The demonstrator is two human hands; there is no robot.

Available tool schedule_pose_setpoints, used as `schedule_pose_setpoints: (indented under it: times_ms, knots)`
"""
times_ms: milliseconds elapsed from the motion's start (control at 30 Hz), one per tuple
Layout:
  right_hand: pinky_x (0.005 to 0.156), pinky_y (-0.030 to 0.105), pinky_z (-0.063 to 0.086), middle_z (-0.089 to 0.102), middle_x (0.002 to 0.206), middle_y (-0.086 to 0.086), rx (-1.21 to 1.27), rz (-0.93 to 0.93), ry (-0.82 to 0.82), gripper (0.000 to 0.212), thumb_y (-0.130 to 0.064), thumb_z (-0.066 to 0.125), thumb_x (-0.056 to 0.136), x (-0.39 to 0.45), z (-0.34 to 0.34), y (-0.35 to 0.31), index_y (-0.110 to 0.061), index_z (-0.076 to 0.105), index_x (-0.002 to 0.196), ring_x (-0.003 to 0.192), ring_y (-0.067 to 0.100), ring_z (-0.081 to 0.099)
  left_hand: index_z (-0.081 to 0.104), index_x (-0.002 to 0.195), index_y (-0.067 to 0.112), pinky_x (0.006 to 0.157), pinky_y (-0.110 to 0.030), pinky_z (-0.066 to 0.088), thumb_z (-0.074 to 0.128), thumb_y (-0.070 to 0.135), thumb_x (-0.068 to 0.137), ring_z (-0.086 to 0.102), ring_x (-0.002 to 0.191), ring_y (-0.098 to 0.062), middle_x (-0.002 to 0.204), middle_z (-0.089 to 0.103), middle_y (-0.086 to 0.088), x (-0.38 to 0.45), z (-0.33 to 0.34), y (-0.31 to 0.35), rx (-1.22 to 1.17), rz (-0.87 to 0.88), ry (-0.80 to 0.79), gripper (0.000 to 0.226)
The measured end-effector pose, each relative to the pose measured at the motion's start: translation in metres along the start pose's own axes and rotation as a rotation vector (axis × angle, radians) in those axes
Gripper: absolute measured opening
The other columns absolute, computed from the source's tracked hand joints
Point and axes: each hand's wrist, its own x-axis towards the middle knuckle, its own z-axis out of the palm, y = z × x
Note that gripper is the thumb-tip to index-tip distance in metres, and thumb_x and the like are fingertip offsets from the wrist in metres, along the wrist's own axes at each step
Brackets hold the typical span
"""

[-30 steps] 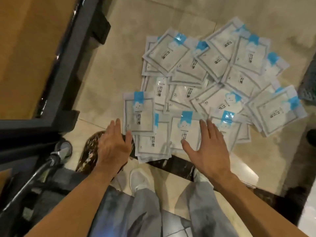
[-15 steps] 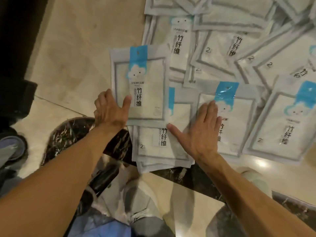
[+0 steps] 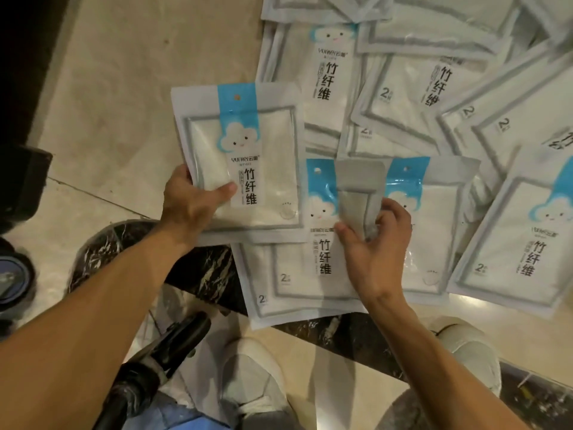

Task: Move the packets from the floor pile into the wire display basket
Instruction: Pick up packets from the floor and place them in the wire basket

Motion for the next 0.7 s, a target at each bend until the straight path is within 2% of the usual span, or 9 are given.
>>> schedule_pose_setpoints:
  times_ms: [67,133,200,267,333,400,533,600,700]
  knots:
    - [0.086,0.020,0.050,0.062,0.117,-0.003,0.129,0.053,-0.019,0.030,-0.019,0.078,0.089,0.005,-0.017,-0.009,-0.027,0.055,0.106,0.109,0.013,0.060,0.068,0.113,0.017,0.073,-0.025,0.062,0.079,0.007,0.086,0.076,0.088,-0.009,0.092,0.078,0.010,-0.011,-0.001,0.005,-0.079,-0.016,-0.051,0.031]
    - [0.074,0.026,0.059,0.070,0.104,-0.007,0.315,0.116,-0.082,0.031,-0.010,0.075,0.092,0.010,-0.038,-0.018,-0.029,0.056,0.109,0.093,0.007,0.072,0.070,0.113,0.018,0.077,-0.028,0.061,0.077,0.008,0.088,0.076,0.092,-0.012,0.098,0.079,0.007,-0.018,-0.005,0.011,-0.122,-0.065,-0.062,0.027]
    - [0.071,0.032,0.064,0.077,0.107,0.002,0.411,0.175,-0.150,0.035,-0.003,0.073,0.092,0.016,-0.060,-0.026,-0.013,0.059,0.122,0.091,0.014,0.077,0.071,0.108,0.020,0.085,-0.033,0.059,0.078,0.009,0.087,0.075,0.095,-0.014,0.102,0.078,0.004,-0.025,-0.009,0.020,-0.151,-0.123,-0.079,0.025]
    - [0.073,0.038,0.065,0.079,0.108,0.007,0.410,0.191,-0.198,0.038,-0.002,0.074,0.090,0.023,-0.081,-0.034,-0.005,0.063,0.126,0.094,0.022,0.078,0.071,0.107,0.020,0.084,-0.034,0.059,0.080,0.008,0.084,0.075,0.093,-0.013,0.097,0.079,0.006,-0.034,-0.013,0.029,-0.191,-0.163,-0.097,0.027]
    - [0.070,0.032,0.064,0.080,0.103,0.004,0.366,0.183,-0.233,0.035,-0.006,0.076,0.089,0.028,-0.106,-0.047,-0.005,0.066,0.122,0.092,0.021,0.078,0.071,0.111,0.017,0.079,-0.030,0.061,0.080,0.005,0.082,0.076,0.089,-0.011,0.092,0.079,0.010,-0.049,-0.020,0.045,-0.212,-0.159,-0.119,0.032]
    - [0.063,0.023,0.061,0.080,0.096,-0.002,0.341,0.180,-0.238,0.028,-0.007,0.076,0.088,0.031,-0.134,-0.067,-0.008,0.070,0.116,0.085,0.015,0.078,0.070,0.116,0.012,0.079,-0.031,0.061,0.081,0.005,0.077,0.076,0.093,-0.014,0.097,0.080,0.004,-0.068,-0.030,0.065,-0.231,-0.148,-0.141,0.041]
    - [0.069,0.027,0.061,0.081,0.091,-0.002,0.327,0.215,-0.236,0.020,-0.006,0.077,0.086,0.032,-0.197,-0.117,-0.013,0.072,0.105,0.084,0.016,0.078,0.068,0.120,0.007,0.086,-0.040,0.059,0.083,0.010,0.061,0.076,0.097,-0.021,0.104,0.079,-0.005,-0.110,-0.054,0.118,-0.245,-0.136,-0.150,0.060]
    - [0.069,0.027,0.060,0.081,0.092,0.002,0.349,0.233,-0.244,0.018,-0.003,0.077,0.085,0.029,-0.233,-0.149,-0.013,0.074,0.100,0.085,0.019,0.078,0.070,0.114,0.010,0.084,-0.039,0.059,0.083,0.007,0.066,0.077,0.091,-0.019,0.097,0.080,-0.002,-0.134,-0.068,0.151,-0.216,-0.125,-0.168,0.049]
    - [0.070,0.032,0.063,0.080,0.097,0.008,0.376,0.244,-0.274,0.020,-0.002,0.075,0.084,0.018,-0.288,-0.207,-0.012,0.074,0.102,0.088,0.025,0.078,0.071,0.109,0.013,0.069,-0.030,0.063,0.077,0.002,0.081,0.077,0.085,-0.017,0.091,0.080,0.000,-0.174,-0.092,0.208,-0.197,-0.104,-0.200,0.031]
